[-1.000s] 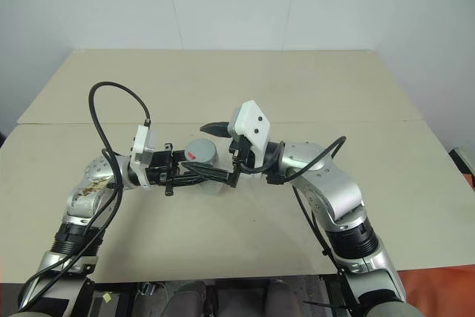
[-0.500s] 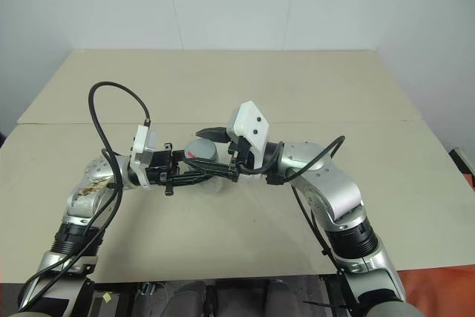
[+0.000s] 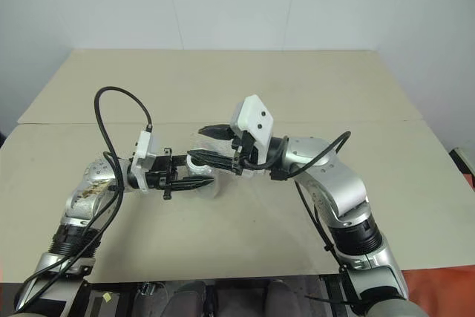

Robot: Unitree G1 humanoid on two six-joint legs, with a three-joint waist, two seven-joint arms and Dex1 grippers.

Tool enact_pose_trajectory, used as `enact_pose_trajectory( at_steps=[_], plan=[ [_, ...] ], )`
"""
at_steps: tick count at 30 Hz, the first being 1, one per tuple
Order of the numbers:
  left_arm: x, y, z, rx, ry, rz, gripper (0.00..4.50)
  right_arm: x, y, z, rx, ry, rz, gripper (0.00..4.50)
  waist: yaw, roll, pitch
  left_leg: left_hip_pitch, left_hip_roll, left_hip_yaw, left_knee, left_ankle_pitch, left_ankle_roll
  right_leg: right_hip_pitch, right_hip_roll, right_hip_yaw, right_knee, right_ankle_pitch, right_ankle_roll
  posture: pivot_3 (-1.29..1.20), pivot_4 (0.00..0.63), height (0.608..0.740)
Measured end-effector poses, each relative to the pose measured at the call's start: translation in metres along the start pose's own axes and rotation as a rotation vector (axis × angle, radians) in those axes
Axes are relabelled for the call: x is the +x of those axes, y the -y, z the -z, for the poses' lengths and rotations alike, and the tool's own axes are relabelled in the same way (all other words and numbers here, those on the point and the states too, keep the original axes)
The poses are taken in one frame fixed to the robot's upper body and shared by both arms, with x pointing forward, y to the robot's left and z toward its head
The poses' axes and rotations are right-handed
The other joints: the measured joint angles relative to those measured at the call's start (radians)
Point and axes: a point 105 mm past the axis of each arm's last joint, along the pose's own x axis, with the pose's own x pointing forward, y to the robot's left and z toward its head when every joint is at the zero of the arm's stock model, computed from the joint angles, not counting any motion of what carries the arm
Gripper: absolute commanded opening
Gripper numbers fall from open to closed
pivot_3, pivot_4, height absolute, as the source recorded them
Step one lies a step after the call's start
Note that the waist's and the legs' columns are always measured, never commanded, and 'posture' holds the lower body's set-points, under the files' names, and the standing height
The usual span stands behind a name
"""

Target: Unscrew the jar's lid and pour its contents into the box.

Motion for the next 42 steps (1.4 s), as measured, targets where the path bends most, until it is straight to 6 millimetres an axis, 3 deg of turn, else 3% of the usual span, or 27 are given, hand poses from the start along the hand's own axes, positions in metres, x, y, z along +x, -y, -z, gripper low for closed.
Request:
enact_pose_trajectory(
  at_steps=[16,27,40,42],
  plan=[
    [-0.004,-0.004,0.0,0.0,0.006,-0.031,1.94,-0.009,0.005,0.002,0.004,-0.012,0.035,2.71,0.0,0.0,0.0,0.0,0.0,0.0,0.0,0.0,0.0,0.0,0.0,0.0,0.0,0.0,0.0,0.0,0.15,0.74],
    [-0.012,-0.008,-0.004,0.016,-0.002,-0.064,1.94,-0.032,0.014,0.009,0.015,-0.064,0.103,2.71,0.0,0.0,0.0,0.0,0.0,0.0,0.0,0.0,0.0,0.0,0.0,0.0,0.0,0.0,0.0,0.0,0.15,0.74],
    [-0.016,-0.037,-0.04,0.155,-0.008,-0.073,1.94,-0.066,0.011,0.025,0.041,-0.16,0.156,2.71,0.012,0.0,0.0,-0.001,0.0,0.0,0.0,0.0,0.001,0.0,0.0,0.0,-0.001,0.0,0.0,0.0,0.15,0.74],
    [-0.017,-0.04,-0.04,0.162,-0.015,-0.074,1.94,-0.074,0.011,0.026,0.047,-0.18,0.166,3.1,0.014,0.0,0.0,-0.001,0.0,0.0,0.001,0.0,0.001,0.0,0.0,0.0,-0.001,0.0,0.0,0.0,0.15,0.74]
  ],
)
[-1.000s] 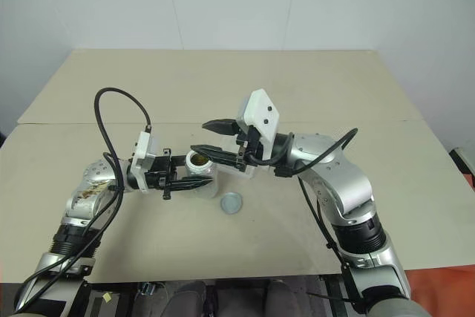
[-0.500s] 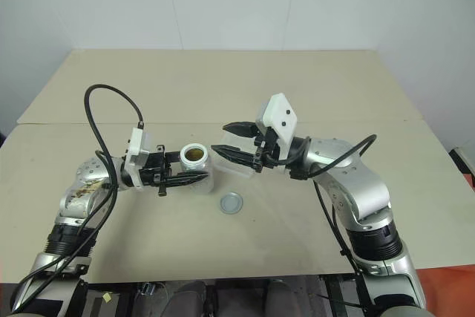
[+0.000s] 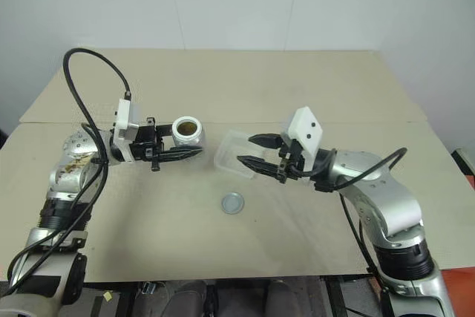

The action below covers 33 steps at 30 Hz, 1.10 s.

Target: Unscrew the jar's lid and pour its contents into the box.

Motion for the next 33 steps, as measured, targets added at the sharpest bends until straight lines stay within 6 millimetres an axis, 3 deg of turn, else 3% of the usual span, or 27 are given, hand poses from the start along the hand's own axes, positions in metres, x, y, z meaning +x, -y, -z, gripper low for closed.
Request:
enact_pose_trajectory(
  at_steps=[5,17,21,26,29,33],
  plan=[
    [-0.001,-0.004,0.001,0.007,-0.006,0.002,1.94,-0.014,0.004,0.005,0.007,-0.046,0.011,4.48,0.003,0.0,0.0,0.0,0.0,0.0,0.0,0.0,0.0,0.0,0.0,0.0,0.0,0.0,0.0,0.0,0.15,0.74],
    [0.004,-0.021,-0.005,0.089,-0.021,0.01,1.94,-0.028,0.009,0.006,-0.012,-0.102,0.007,4.48,0.008,-0.001,0.001,-0.001,0.0,0.0,0.001,0.0,0.0,0.0,0.0,0.0,-0.001,0.0,0.0,0.0,0.15,0.74],
    [0.008,-0.035,-0.005,0.192,-0.084,-0.014,1.94,-0.03,0.009,0.009,-0.009,-0.112,0.01,4.48,0.011,-0.001,0.001,-0.001,-0.001,0.0,0.002,0.0,0.0,0.0,0.0,-0.001,-0.001,0.0,0.001,0.0,0.15,0.74],
    [0.03,-0.064,-0.011,0.481,-0.194,-0.146,1.94,-0.033,0.007,0.012,-0.004,-0.124,-0.001,4.48,0.018,-0.002,0.001,-0.003,-0.001,0.0,0.002,-0.001,0.001,0.001,0.0,-0.002,-0.002,0.001,0.002,0.0,0.15,0.74],
    [0.05,-0.073,-0.014,0.846,-0.33,-0.171,1.94,-0.035,0.007,0.012,-0.008,-0.131,0.001,4.48,0.022,-0.003,0.002,-0.003,-0.001,0.001,0.002,-0.001,0.001,0.001,0.0,-0.001,-0.003,0.002,0.003,0.0,0.15,0.74],
    [0.076,-0.073,-0.02,1.364,-0.44,-0.071,1.94,-0.04,0.009,0.011,-0.019,-0.147,0.005,4.48,0.025,-0.004,0.003,-0.005,-0.002,0.002,0.002,-0.001,0.002,0.001,0.0,-0.001,-0.002,0.003,0.005,0.0,0.15,0.74]
  ],
)
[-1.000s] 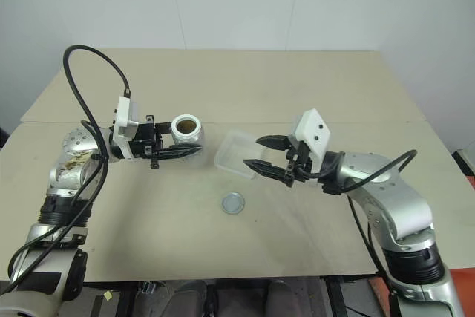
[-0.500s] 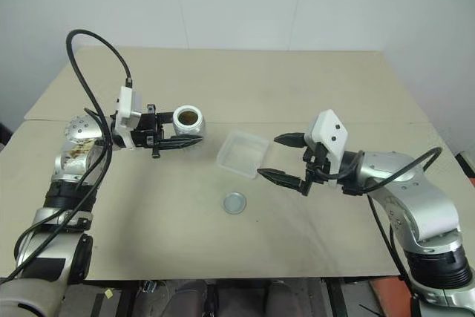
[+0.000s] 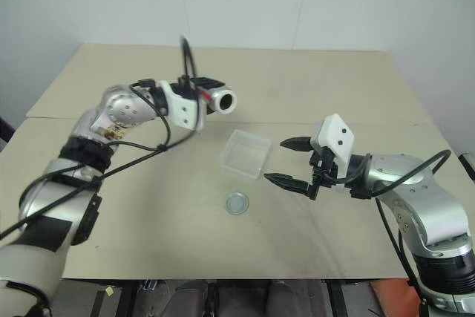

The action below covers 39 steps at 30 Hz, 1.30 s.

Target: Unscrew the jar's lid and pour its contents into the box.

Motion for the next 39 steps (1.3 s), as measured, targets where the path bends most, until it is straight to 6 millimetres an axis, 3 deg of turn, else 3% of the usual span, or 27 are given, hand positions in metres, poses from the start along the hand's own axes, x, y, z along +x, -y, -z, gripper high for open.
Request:
enact_pose_trajectory(
  at_steps=[3,7,11,17,24,28,31,35,39],
  plan=[
    [0.012,0.003,-0.005,0.271,0.02,0.026,1.94,-0.002,0.001,-0.001,-0.005,-0.003,0.003,4.48,0.003,0.0,0.0,0.0,0.0,0.001,0.0,0.0,0.001,0.0,0.0,0.0,0.0,0.0,0.0,0.0,0.15,0.74],
    [0.037,0.019,-0.012,0.505,0.035,0.031,1.94,-0.005,0.002,-0.003,-0.009,-0.001,0.017,4.48,0.011,0.0,0.001,-0.003,0.0,0.003,0.002,0.0,0.001,-0.002,0.0,-0.001,0.001,0.0,0.001,0.0,0.15,0.74],
    [0.055,0.027,-0.026,0.643,0.069,-0.009,1.94,-0.006,0.003,-0.007,-0.013,0.013,0.03,4.48,0.012,0.0,0.001,-0.01,0.0,0.004,0.005,0.001,-0.002,-0.009,-0.001,-0.001,0.002,0.0,0.001,0.0,0.15,0.74],
    [0.071,0.032,-0.046,0.74,0.135,-0.073,1.94,-0.005,-0.001,-0.012,-0.009,0.029,0.032,4.48,0.009,-0.001,0.001,-0.016,0.0,0.004,0.008,0.005,-0.007,-0.015,-0.001,-0.002,0.004,0.0,0.001,0.0,0.15,0.74],
    [0.062,0.026,-0.026,0.76,0.072,-0.06,1.94,-0.004,-0.002,-0.01,0.002,0.032,0.042,4.48,0.009,-0.001,0.001,-0.015,0.0,0.004,0.008,0.004,-0.007,-0.015,-0.001,-0.001,0.005,0.0,0.001,0.0,0.15,0.74],
    [0.059,0.023,-0.021,0.716,0.046,-0.064,1.94,-0.004,-0.002,-0.011,0.002,0.034,0.042,4.48,0.012,-0.001,0.001,-0.016,0.0,0.004,0.008,0.004,-0.007,-0.015,-0.001,-0.002,0.005,0.0,0.001,0.0,0.15,0.74],
    [0.052,0.015,-0.015,0.557,0.006,-0.107,1.94,-0.002,-0.001,-0.014,-0.006,0.045,0.037,4.48,0.01,-0.001,0.001,-0.016,0.0,0.005,0.009,0.005,-0.007,-0.016,-0.002,-0.002,0.005,0.001,0.001,0.0,0.15,0.74],
    [0.019,0.004,0.018,0.263,-0.139,-0.19,1.94,0.0,0.001,-0.015,0.0,0.058,0.036,4.48,-0.006,-0.001,0.001,-0.014,0.001,0.005,0.009,0.005,-0.008,-0.015,-0.001,-0.002,0.006,0.001,0.001,0.0,0.15,0.74],
    [-0.013,0.017,0.04,-0.032,-0.235,-0.227,1.94,0.003,0.001,-0.01,0.021,0.051,0.026,4.48,-0.016,-0.001,0.001,-0.014,0.001,0.005,0.009,0.005,-0.008,-0.014,-0.001,-0.002,0.007,0.001,0.001,0.0,0.15,0.74]
  ],
)
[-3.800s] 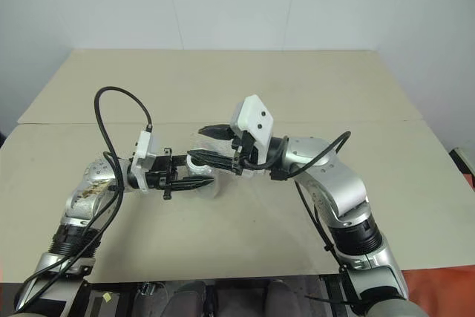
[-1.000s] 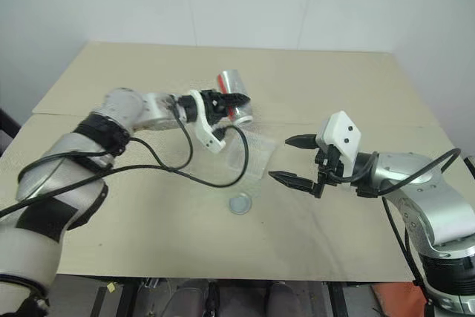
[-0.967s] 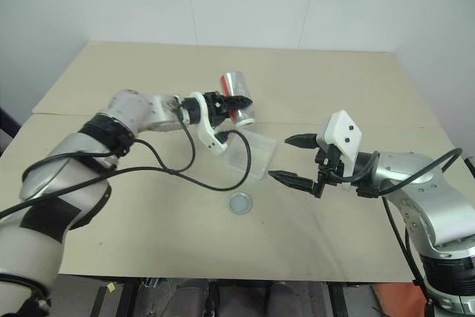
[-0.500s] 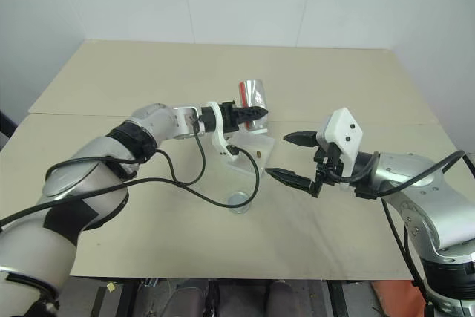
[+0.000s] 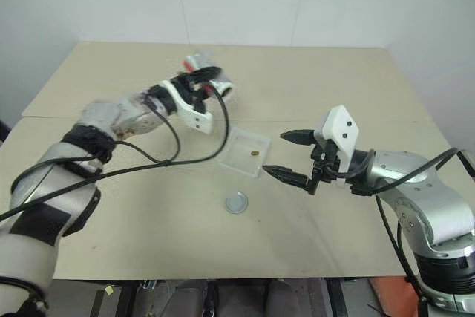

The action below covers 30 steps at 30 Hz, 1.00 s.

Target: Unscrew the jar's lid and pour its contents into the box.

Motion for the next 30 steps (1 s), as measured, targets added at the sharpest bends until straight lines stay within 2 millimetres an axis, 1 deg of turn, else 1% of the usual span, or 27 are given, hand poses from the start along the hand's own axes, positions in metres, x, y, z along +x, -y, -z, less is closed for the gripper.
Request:
enact_pose_trajectory(
  at_steps=[2,5,7,10,13,14,18,22,25,27,28,29,30],
  plan=[
    [-0.012,0.008,0.002,-0.257,-0.036,-0.044,1.94,0.003,0.0,0.0,0.005,0.007,-0.01,4.48,0.001,0.0,0.0,0.0,0.0,-0.001,0.001,0.0,0.0,0.0,-0.001,0.0,0.001,0.0,0.0,0.0,0.15,0.74],
    [-0.026,0.031,0.001,-0.634,-0.088,-0.067,1.94,0.004,0.001,-0.001,0.001,0.014,-0.012,4.48,0.0,0.0,0.0,-0.002,0.001,-0.004,0.005,-0.001,0.001,-0.001,-0.001,0.0,0.003,0.0,0.0,0.0,0.15,0.74],
    [-0.039,0.04,0.003,-0.875,-0.127,-0.091,1.94,0.005,0.0,-0.001,0.001,0.019,-0.019,4.48,-0.004,0.0,0.0,-0.002,0.001,-0.005,0.006,-0.001,0.001,-0.001,-0.001,0.001,0.004,0.0,0.0,0.0,0.15,0.74],
    [-0.055,0.036,0.005,-1.121,-0.156,-0.155,1.94,0.006,0.0,-0.001,0.005,0.023,-0.021,4.48,-0.005,0.0,0.0,0.0,0.001,-0.006,0.006,-0.001,0.001,0.0,0.0,0.002,0.007,0.0,0.0,0.0,0.15,0.74],
    [-0.069,0.031,-0.001,-1.273,-0.166,-0.202,1.94,0.006,-0.001,-0.001,0.007,0.024,-0.022,4.48,-0.004,0.0,0.0,0.002,0.0,-0.006,0.006,-0.001,0.002,0.002,0.0,0.004,0.007,0.0,0.0,0.0,0.15,0.74],
    [-0.073,0.033,-0.003,-1.32,-0.175,-0.204,1.94,0.005,-0.001,0.0,0.01,0.023,-0.021,4.48,-0.004,0.0,0.0,0.003,0.0,-0.006,0.006,-0.001,0.002,0.002,0.0,0.004,0.007,0.0,0.0,0.0,0.15,0.74],
    [-0.088,0.057,-0.015,-1.467,-0.227,-0.183,1.94,0.005,-0.002,0.002,0.017,0.021,-0.021,4.48,-0.001,0.0,0.0,0.003,0.0,-0.006,0.006,-0.001,0.002,0.001,0.0,0.004,0.007,0.0,0.0,0.0,0.15,0.74],
    [-0.093,0.071,-0.023,-1.544,-0.23,-0.19,1.94,0.006,-0.002,0.002,0.019,0.025,-0.022,4.48,0.0,0.0,0.0,0.003,0.0,-0.006,0.006,-0.001,0.002,0.002,0.0,0.004,0.007,0.0,0.0,0.0,0.15,0.74],
    [-0.092,0.071,-0.027,-1.557,-0.203,-0.211,1.94,0.006,-0.003,0.002,0.019,0.026,-0.023,4.48,0.0,0.0,0.0,0.003,0.0,-0.006,0.006,-0.001,0.002,0.002,0.0,0.004,0.007,0.0,0.0,0.0,0.15,0.74],
    [-0.092,0.074,-0.027,-1.555,-0.204,-0.214,2.69,0.006,-0.003,0.002,0.02,0.028,-0.023,4.5,-0.001,0.0,0.0,0.003,0.0,-0.006,0.006,-0.001,0.002,0.002,0.0,0.004,0.007,0.0,0.0,0.0,0.15,0.74],
    [-0.093,0.077,-0.026,-1.557,-0.211,-0.21,2.94,0.006,-0.003,0.002,0.02,0.028,-0.024,4.5,-0.001,0.001,0.0,0.003,0.0,-0.006,0.006,-0.001,0.002,0.002,0.0,0.004,0.007,0.0,0.0,0.0,0.15,0.74],
    [-0.095,0.081,-0.026,-1.555,-0.218,-0.205,3.31,0.006,-0.003,0.002,0.019,0.028,-0.024,4.5,-0.001,0.0,0.0,0.003,0.0,-0.006,0.006,-0.001,0.002,0.001,0.0,0.004,0.007,0.0,0.0,0.0,0.15,0.74],
    [-0.096,0.084,-0.026,-1.556,-0.223,-0.2,3.59,0.006,-0.003,0.002,0.019,0.028,-0.024,4.5,-0.002,0.001,0.0,0.003,0.0,-0.006,0.006,-0.001,0.002,0.001,0.0,0.005,0.006,0.0,0.0,0.0,0.15,0.74]
  ],
)
